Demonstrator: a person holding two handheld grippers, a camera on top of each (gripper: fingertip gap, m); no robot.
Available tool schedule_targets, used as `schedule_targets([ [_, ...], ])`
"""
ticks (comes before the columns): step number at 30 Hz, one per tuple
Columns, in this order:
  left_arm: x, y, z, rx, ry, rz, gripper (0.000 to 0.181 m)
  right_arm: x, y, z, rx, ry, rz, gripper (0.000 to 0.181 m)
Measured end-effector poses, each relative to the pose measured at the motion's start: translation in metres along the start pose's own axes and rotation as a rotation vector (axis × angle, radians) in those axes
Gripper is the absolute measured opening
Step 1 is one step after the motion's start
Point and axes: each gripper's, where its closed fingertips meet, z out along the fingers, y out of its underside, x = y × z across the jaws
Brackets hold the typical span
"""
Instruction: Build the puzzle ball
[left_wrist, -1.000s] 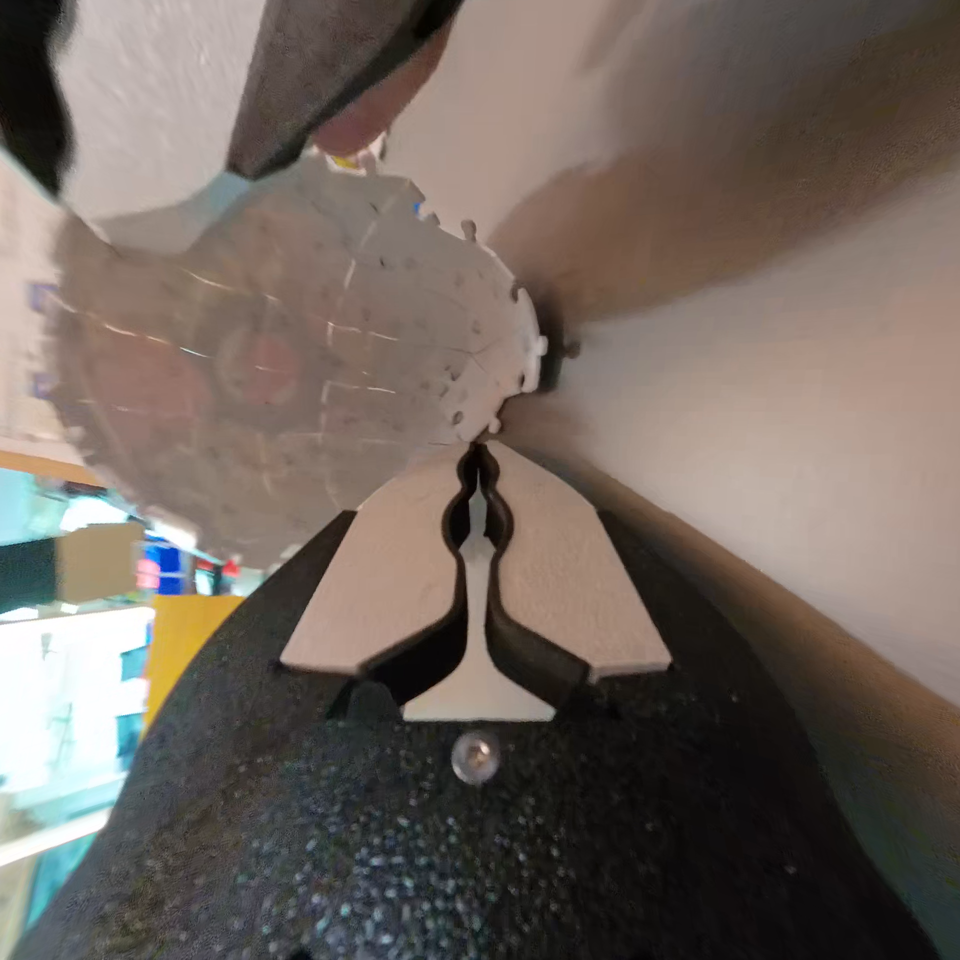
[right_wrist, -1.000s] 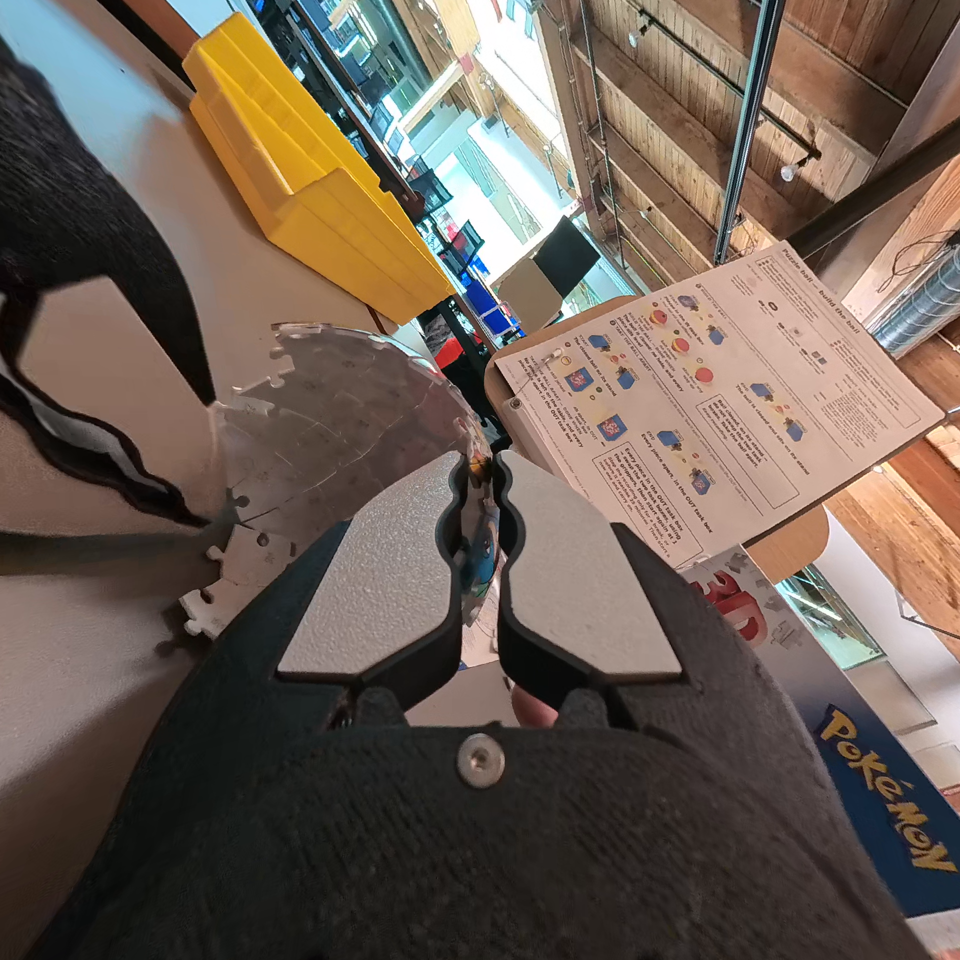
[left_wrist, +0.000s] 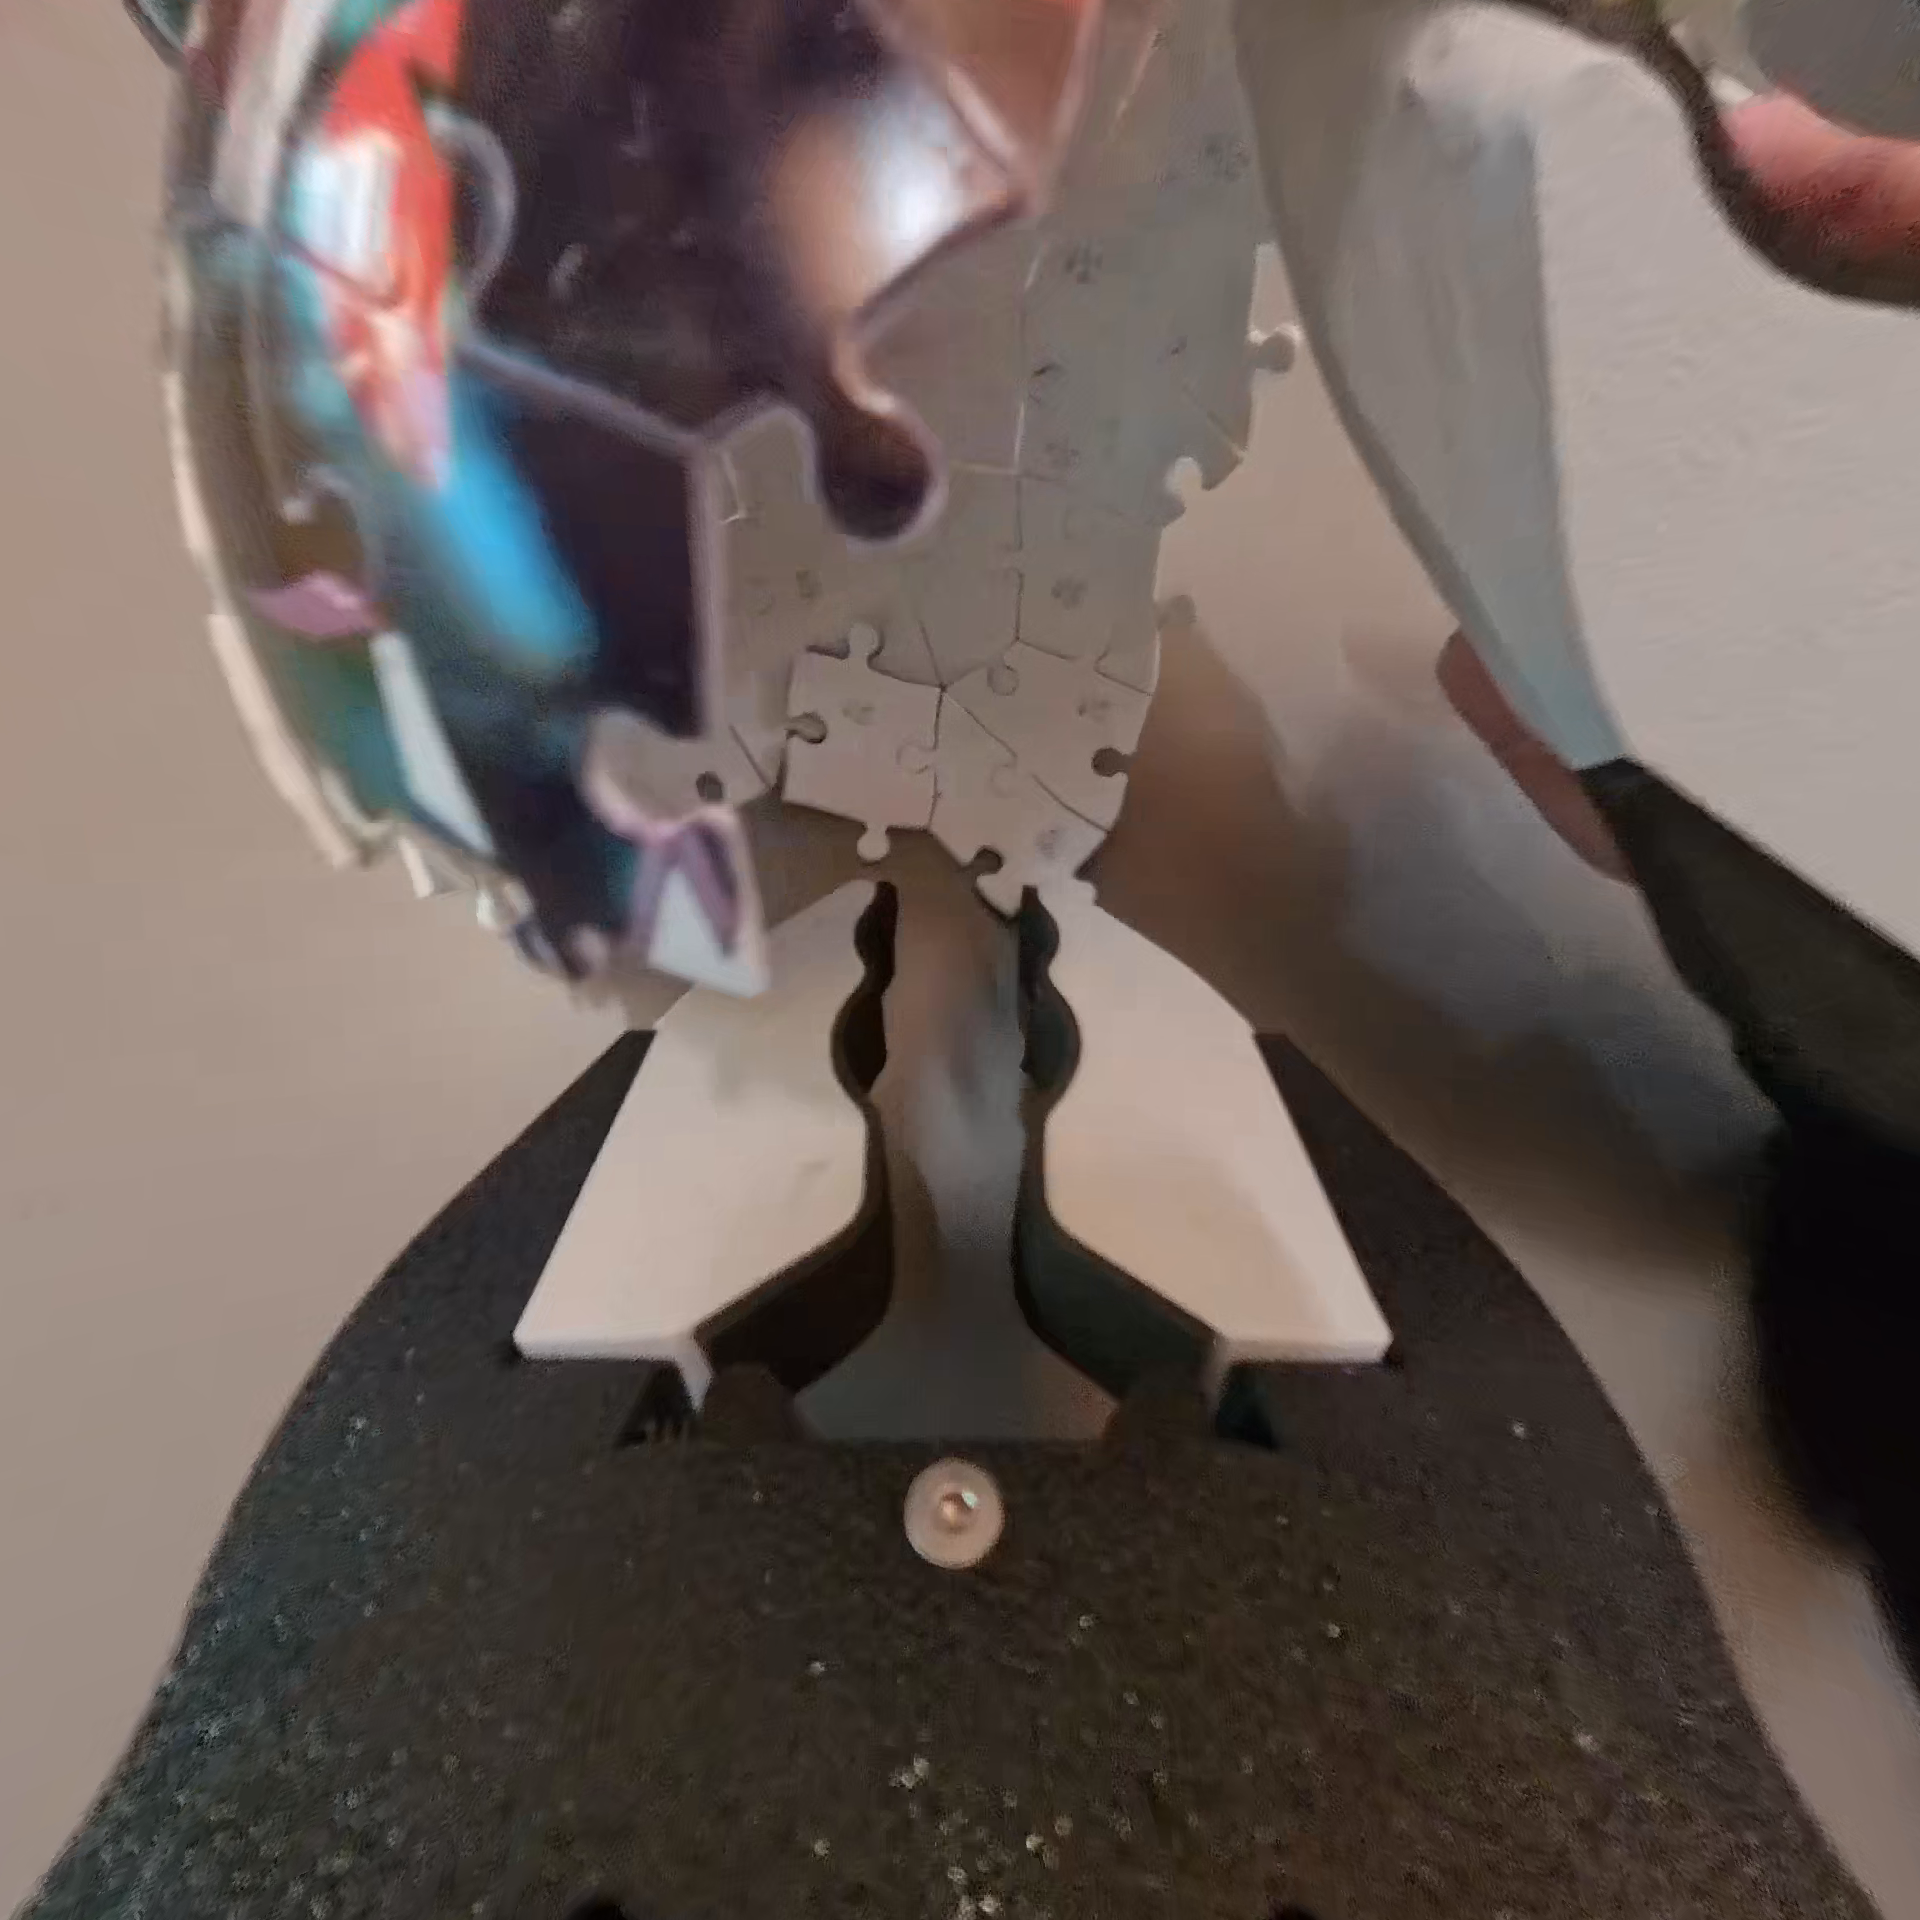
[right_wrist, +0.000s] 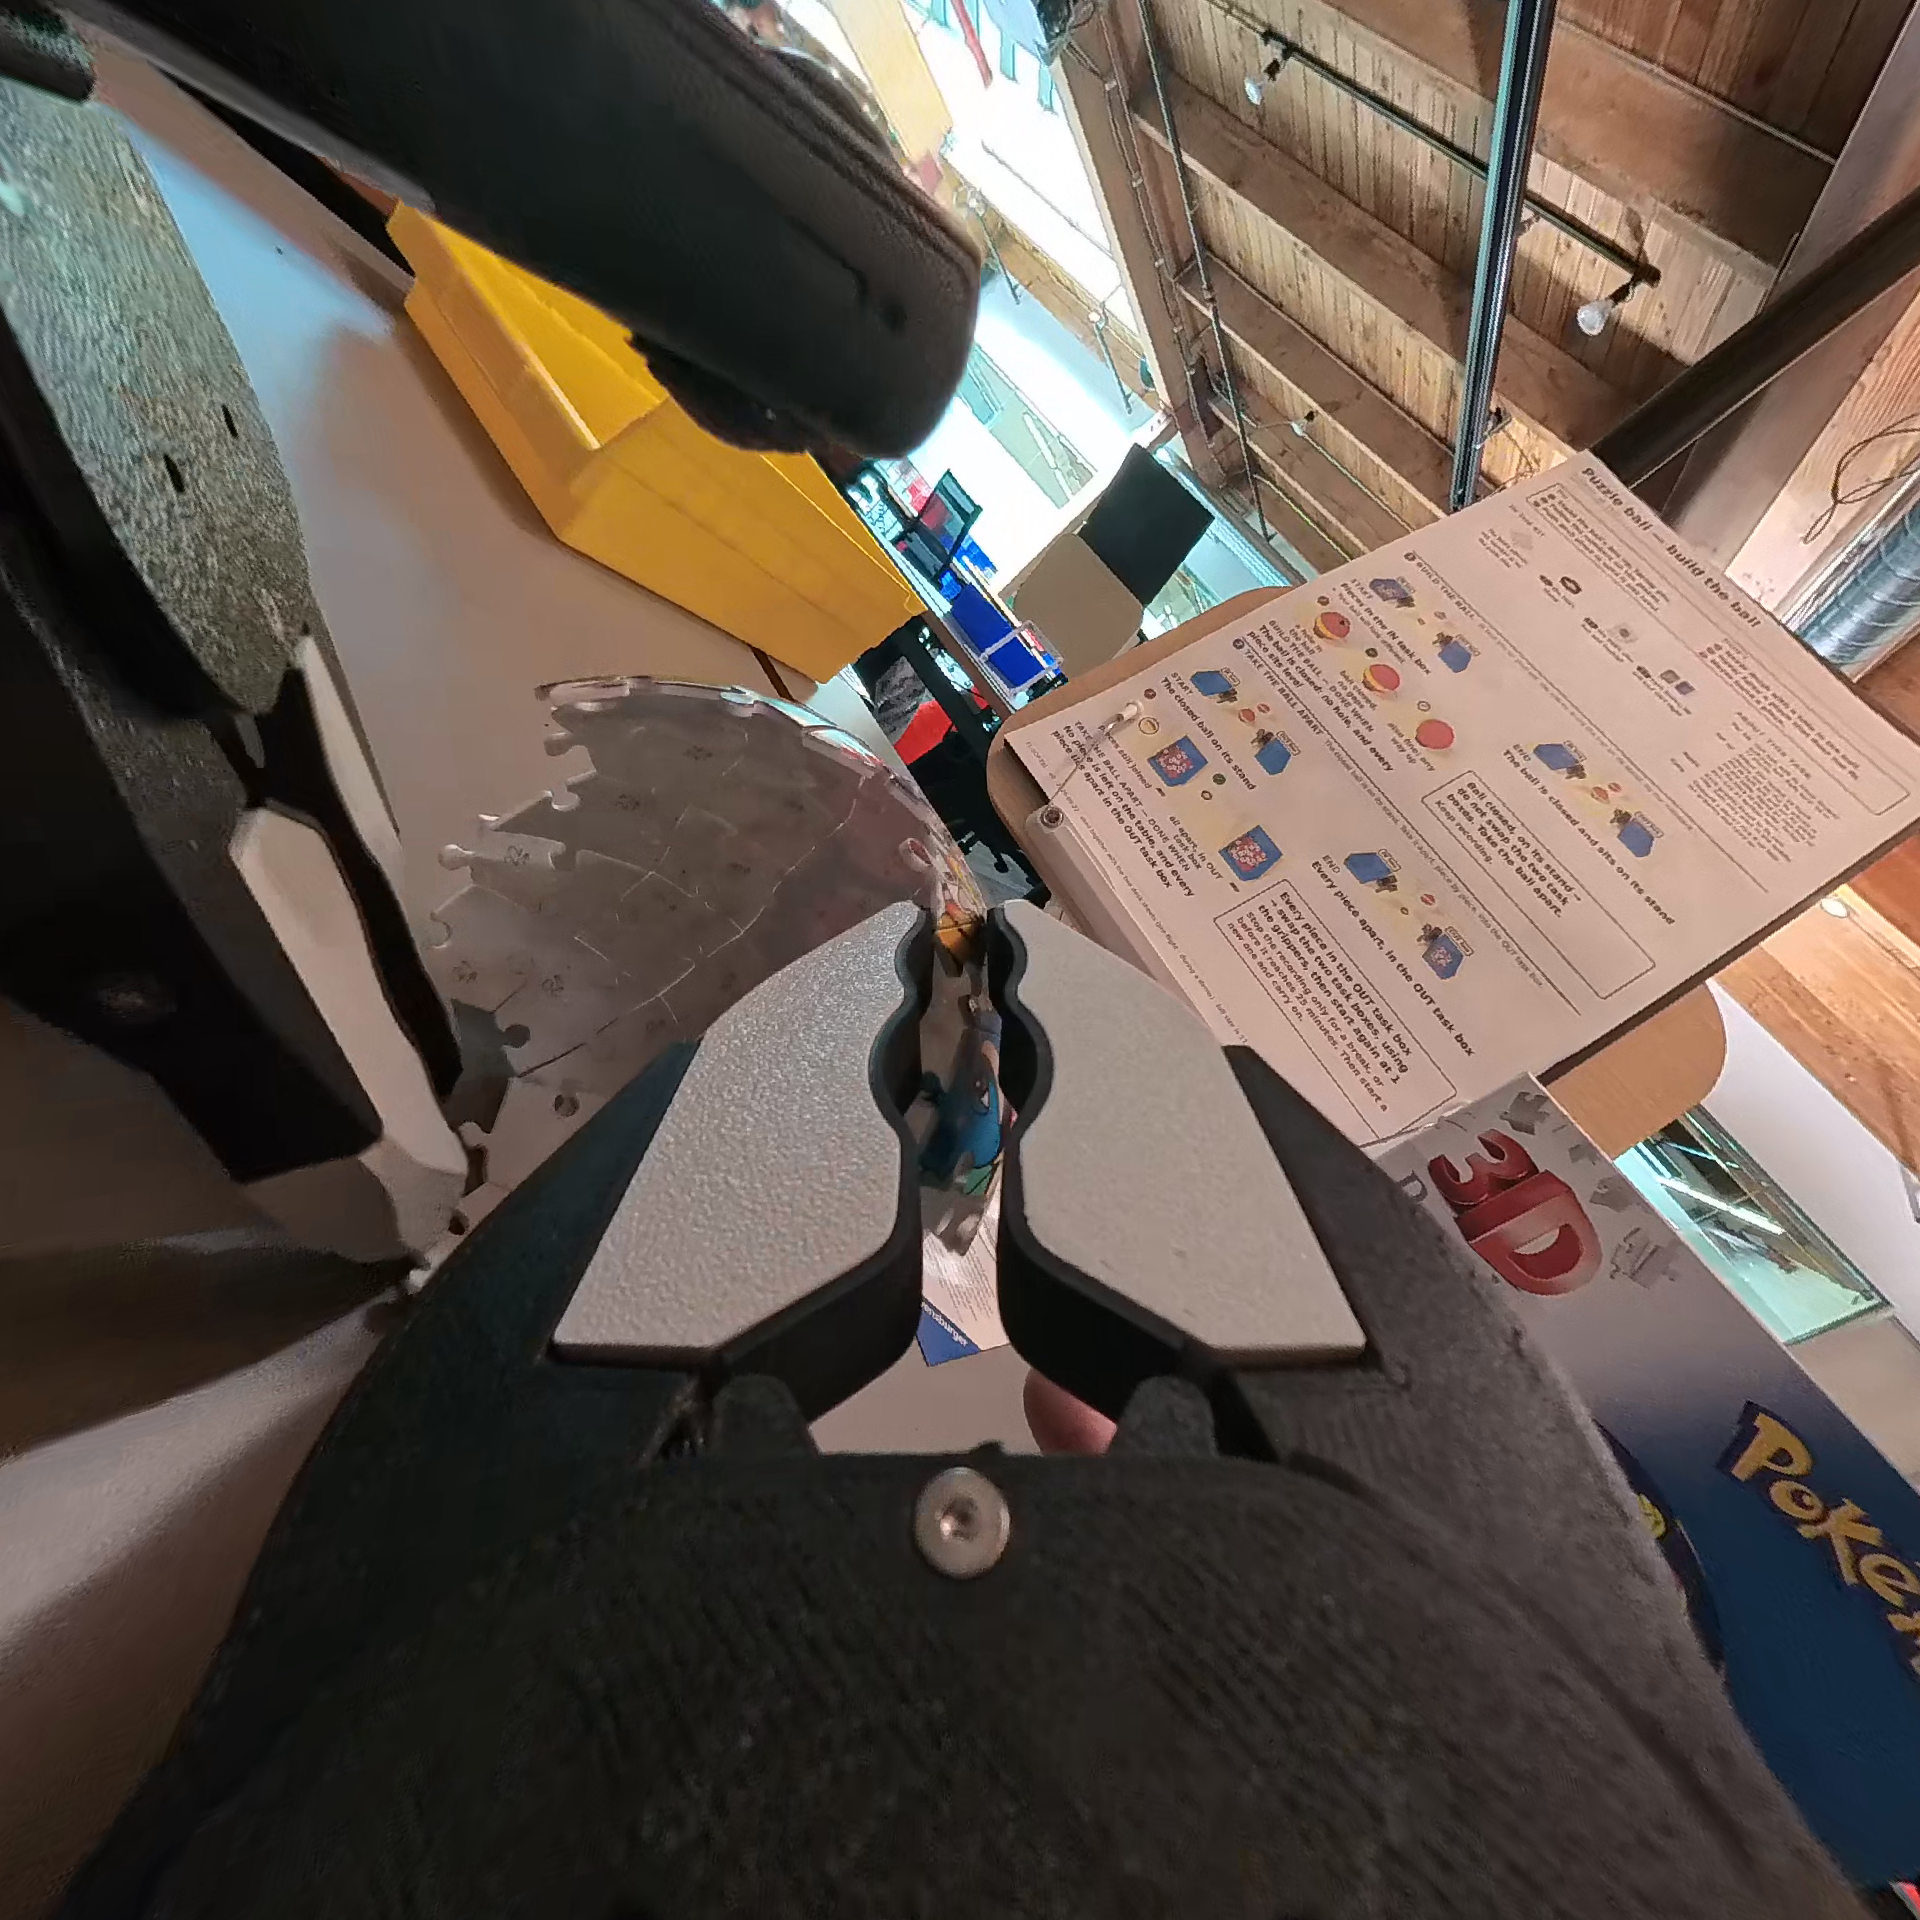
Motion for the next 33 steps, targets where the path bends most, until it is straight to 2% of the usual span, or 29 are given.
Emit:
schedule_targets([
  [3, 0.004, -0.002, 0.001, 0.020, 0.010, -0.072, 0.017, 0.000, 0.000, -0.001, 0.000, 0.000, -0.001, 0.010],
  [8, -0.011, -0.006, -0.003, 0.079, -0.032, -0.217, 0.017, 0.000, -0.001, -0.001, 0.003, -0.001, 0.003, 0.010],
  [13, -0.012, -0.012, -0.001, 0.099, -0.034, -0.220, 0.017, 0.000, -0.002, -0.001, 0.004, -0.005, -0.002, 0.010],
  [16, -0.009, -0.012, -0.001, 0.109, -0.022, -0.165, 0.018, 0.001, 0.000, -0.001, 0.002, 0.000, 0.007, 0.010],
  [18, -0.008, -0.013, -0.002, 0.129, -0.038, -0.079, 0.017, 0.002, 0.001, -0.001, 0.002, 0.002, 0.011, 0.010],
  [21, -0.004, -0.024, -0.008, 0.193, -0.025, 0.057, 0.001, 0.001, 0.000, -0.001, 0.003, 0.003, 0.016, 0.010],
  [23, -0.011, -0.027, -0.011, 0.199, -0.096, 0.193, 0.000, 0.001, 0.001, 0.000, 0.000, 0.004, 0.014, 0.010],
  [27, -0.009, -0.034, -0.006, 0.239, -0.176, 0.621, 0.000, 0.002, 0.001, 0.000, 0.001, 0.004, 0.022, 0.010],
  [30, -0.021, -0.029, 0.003, 0.188, -0.310, 0.974, 0.000, 0.004, 0.003, -0.002, -0.001, 0.005, 0.033, 0.009],
  [33, -0.018, -0.028, 0.003, 0.226, -0.336, 1.123, 0.000, 0.004, 0.003, -0.002, 0.000, 0.002, 0.038, 0.009],
])
